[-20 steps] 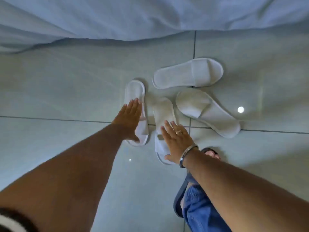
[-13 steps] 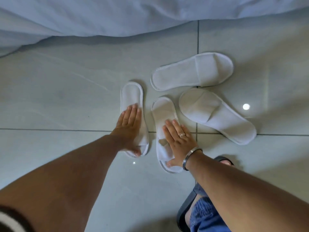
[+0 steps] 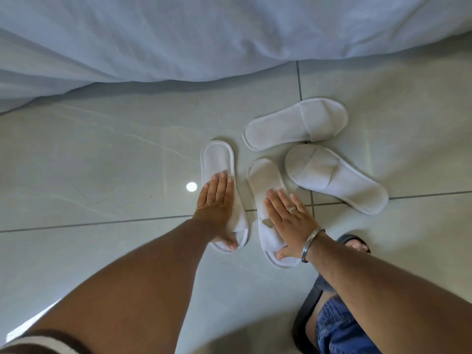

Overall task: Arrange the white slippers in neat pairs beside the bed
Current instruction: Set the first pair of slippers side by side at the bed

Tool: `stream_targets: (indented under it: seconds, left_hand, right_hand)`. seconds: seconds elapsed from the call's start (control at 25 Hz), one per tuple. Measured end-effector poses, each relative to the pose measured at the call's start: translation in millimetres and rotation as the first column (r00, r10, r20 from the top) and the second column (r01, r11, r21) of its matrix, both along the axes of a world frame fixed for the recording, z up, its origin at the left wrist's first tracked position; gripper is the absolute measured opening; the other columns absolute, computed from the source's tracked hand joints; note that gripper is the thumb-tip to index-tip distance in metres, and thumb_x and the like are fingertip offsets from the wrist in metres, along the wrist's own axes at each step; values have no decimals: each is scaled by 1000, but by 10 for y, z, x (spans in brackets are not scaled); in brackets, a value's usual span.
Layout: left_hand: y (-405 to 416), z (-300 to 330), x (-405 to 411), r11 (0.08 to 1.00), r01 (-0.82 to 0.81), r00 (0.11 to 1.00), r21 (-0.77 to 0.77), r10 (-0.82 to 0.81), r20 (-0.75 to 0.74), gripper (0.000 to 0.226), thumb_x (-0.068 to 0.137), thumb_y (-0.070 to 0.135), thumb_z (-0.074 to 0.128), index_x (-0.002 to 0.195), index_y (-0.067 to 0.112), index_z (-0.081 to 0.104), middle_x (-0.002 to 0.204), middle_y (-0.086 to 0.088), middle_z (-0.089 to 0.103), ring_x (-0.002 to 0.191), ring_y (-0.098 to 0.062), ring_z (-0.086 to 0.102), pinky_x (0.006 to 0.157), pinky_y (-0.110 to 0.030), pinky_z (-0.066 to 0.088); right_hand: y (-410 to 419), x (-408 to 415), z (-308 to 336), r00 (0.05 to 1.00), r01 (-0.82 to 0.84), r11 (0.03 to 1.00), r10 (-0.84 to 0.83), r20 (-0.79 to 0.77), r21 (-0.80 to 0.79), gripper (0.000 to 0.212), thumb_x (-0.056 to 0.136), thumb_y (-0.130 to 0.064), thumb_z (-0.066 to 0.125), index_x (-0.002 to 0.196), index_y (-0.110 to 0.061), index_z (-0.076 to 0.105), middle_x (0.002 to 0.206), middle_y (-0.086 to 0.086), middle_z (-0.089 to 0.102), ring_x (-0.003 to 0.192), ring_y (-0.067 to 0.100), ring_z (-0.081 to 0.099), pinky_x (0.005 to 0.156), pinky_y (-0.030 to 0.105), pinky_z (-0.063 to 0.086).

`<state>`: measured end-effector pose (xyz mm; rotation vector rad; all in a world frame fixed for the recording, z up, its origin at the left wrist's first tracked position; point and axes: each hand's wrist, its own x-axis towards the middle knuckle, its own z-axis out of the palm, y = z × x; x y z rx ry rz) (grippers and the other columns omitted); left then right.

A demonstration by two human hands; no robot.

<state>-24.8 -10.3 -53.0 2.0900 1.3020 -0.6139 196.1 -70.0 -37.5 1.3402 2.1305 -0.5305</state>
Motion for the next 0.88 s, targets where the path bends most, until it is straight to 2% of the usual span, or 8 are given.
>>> stream_targets:
  seconds: [0.16,0.28,0.4,0.52,0.6,0.68,0.88]
  left_hand:
    - [-91,-1,-229,997,2,998,76,-7,66,163,40,70,78,145,9,-30,156,-12,-33,142,-27,-33,120,-45,-8]
    - [-85,44,-746,990,17,1000,141,-20,19,159,38,73,75,150,7,-17,160,-15,-20,146,-27,-22,121,-45,-1]
    - [107,177,-1348,980,49,996,194,-34,-80,157,38,77,74,152,7,-9,161,-17,-14,148,-30,-14,122,-46,0]
    - [450,247,-1728,968,14,994,251,14,-108,147,47,73,77,153,16,-8,162,-12,-15,149,-30,-11,121,-46,1]
    - [612,255,-1852,969,-21,996,248,42,-78,141,49,68,80,153,20,-1,164,-7,-7,150,-28,-4,121,-43,8]
    - [668,215,-1893,979,-63,997,196,70,-28,139,51,63,83,154,21,0,164,-2,-8,150,-25,-3,119,-38,11]
    - [734,153,-1929,977,-83,997,197,79,26,141,56,59,83,153,19,-10,162,-4,-18,148,-27,-13,120,-39,3]
  right_hand:
    - [-31,-248,-20,997,78,997,-78,-30,1,142,41,-74,69,148,-6,5,157,19,1,143,38,4,115,54,13]
    - [148,-599,-67,992,77,997,-76,-96,7,139,43,-77,63,148,-6,5,158,17,4,143,37,6,112,56,17]
    - [604,-1054,-104,984,2,996,13,-178,87,135,44,-77,65,148,-8,10,158,16,9,143,35,11,112,54,12]
    - [1075,-1515,-142,977,7,991,21,-211,130,131,51,-75,65,148,-13,2,159,13,-2,144,33,-1,114,52,5]
    - [1232,-1728,-193,979,-3,991,30,-202,131,130,53,-75,64,148,-16,-3,159,9,-9,144,32,-6,113,53,2]
    - [1293,-1803,-243,980,-8,993,32,-197,119,131,52,-77,63,147,-21,-8,159,5,-14,144,29,-9,113,54,0]
    - [1592,-1944,-155,989,-35,994,49,-137,102,137,50,-77,65,145,-24,-18,156,3,-24,142,28,-17,113,54,-5]
